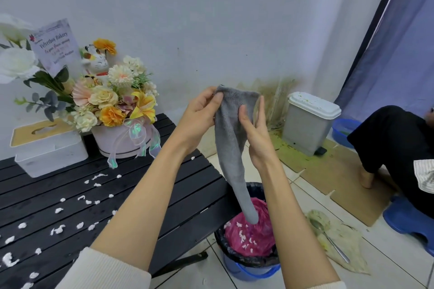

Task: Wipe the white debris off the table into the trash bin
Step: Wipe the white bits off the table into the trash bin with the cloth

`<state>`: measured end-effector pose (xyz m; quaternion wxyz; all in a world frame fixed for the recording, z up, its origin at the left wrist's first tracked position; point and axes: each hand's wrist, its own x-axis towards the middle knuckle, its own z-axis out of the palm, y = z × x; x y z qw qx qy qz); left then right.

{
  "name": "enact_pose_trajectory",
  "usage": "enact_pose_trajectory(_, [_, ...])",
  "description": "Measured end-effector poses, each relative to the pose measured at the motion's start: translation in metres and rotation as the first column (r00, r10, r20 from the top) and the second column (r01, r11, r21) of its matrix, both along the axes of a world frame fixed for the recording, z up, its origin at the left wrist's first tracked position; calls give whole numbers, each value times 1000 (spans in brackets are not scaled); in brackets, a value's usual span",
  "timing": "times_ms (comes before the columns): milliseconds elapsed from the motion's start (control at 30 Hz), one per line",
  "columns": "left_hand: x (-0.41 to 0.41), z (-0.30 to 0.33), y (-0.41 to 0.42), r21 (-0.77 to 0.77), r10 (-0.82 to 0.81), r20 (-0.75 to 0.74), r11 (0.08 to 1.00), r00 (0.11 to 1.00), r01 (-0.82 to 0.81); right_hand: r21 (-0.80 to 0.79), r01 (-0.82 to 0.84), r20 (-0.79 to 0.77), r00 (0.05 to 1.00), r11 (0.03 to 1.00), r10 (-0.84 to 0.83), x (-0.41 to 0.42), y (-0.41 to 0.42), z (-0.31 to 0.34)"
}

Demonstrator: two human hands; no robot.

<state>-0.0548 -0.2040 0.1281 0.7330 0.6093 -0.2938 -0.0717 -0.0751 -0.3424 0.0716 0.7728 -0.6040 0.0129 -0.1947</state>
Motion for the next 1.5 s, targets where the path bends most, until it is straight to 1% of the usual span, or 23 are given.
enact_pose_trajectory(67, [3, 2, 5, -24, -11, 13, 1000, 1000, 11, 28, -39, -45, 998, 999, 40, 3, 1, 1])
enact_pose_trajectory(167, [6, 8, 13, -80, -9, 11, 997, 1000, 10, 126, -142, -69, 986, 982, 151, 5, 5, 10])
enact_pose_trajectory(300, [14, 15, 31, -167, 18, 17, 986, 1000, -15, 256, -255, -2, 964, 932, 264, 11, 8, 28])
enact_pose_trajectory(333, [16, 15, 36, -186, 43, 6, 982, 999, -41, 264, -286, -4, 955, 921, 298, 13, 9, 29])
enact_pose_trajectory(367, [18, 14, 41, -201, 74, -13, 977, 997, -75, 236, -313, -41, 943, 920, 331, 15, 10, 30])
enact_pose_trajectory(433, [21, 8, 49, -214, 124, -64, 967, 990, -135, 169, -397, -154, 893, 902, 422, 21, 20, 27])
enact_pose_trajectory(533, [24, -1, 53, -191, 140, -99, 969, 985, -157, 216, -541, -258, 771, 812, 582, 29, 43, 10])
enact_pose_trajectory(600, [26, -4, 55, -170, 135, -93, 974, 986, -150, 293, -614, -220, 703, 733, 676, 32, 55, -1])
enact_pose_trajectory(667, [30, -5, 59, -154, 154, -98, 974, 983, -168, 379, -645, -153, 663, 663, 733, 34, 59, -9])
enact_pose_trajectory(733, [38, -4, 64, -120, 246, -104, 959, 964, -258, 426, -630, -102, 680, 649, 726, 37, 57, -4])
enact_pose_trajectory(767, [42, -2, 67, -88, 314, -97, 943, 944, -322, 431, -602, -89, 713, 672, 696, 40, 55, 2])
enact_pose_trajectory(833, [54, 6, 73, -20, 421, -56, 906, 905, -423, 415, -495, -74, 818, 763, 571, 46, 53, 23])
enact_pose_trajectory(900, [63, 22, 79, -4, 445, -1, 896, 896, -445, 358, -359, -39, 917, 862, 398, 54, 51, 48])
enact_pose_trajectory(933, [66, 31, 82, -16, 440, 33, 898, 897, -440, 320, -310, 0, 945, 895, 328, 56, 51, 62])
enact_pose_trajectory(1000, [66, 49, 88, -62, 436, 105, 900, 894, -432, 255, -258, 116, 965, 932, 235, 55, 52, 84])
enact_pose_trajectory(1067, [56, 58, 92, -136, 427, 140, 902, 893, -410, 213, -256, 243, 948, 943, 203, 49, 52, 94])
enact_pose_trajectory(1133, [41, 51, 98, -178, 402, 125, 908, 907, -378, 147, -255, 304, 931, 956, 201, 36, 49, 86])
enact_pose_trajectory(1167, [32, 39, 101, -184, 379, 95, 916, 921, -358, 107, -244, 301, 932, 964, 202, 29, 47, 74])
enact_pose_trajectory(1267, [7, -17, 114, -121, 280, -56, 951, 958, -285, 14, -237, 176, 957, 971, 231, 3, 39, 16])
enact_pose_trajectory(1333, [-9, -62, 125, -13, 214, -181, 975, 960, -220, -61, -320, 4, 947, 945, 321, -16, 33, -30])
enact_pose_trajectory(1400, [-21, -100, 137, 117, 123, -283, 989, 951, -93, -137, -456, -213, 881, 880, 423, -33, 29, -70])
enact_pose_trajectory(1433, [-25, -113, 140, 177, 83, -332, 984, 939, -24, -151, -510, -295, 841, 846, 454, -40, 27, -86])
enact_pose_trajectory(1500, [-27, -130, 145, 237, 36, -415, 969, 909, 70, -123, -549, -369, 799, 826, 476, -46, 26, -105])
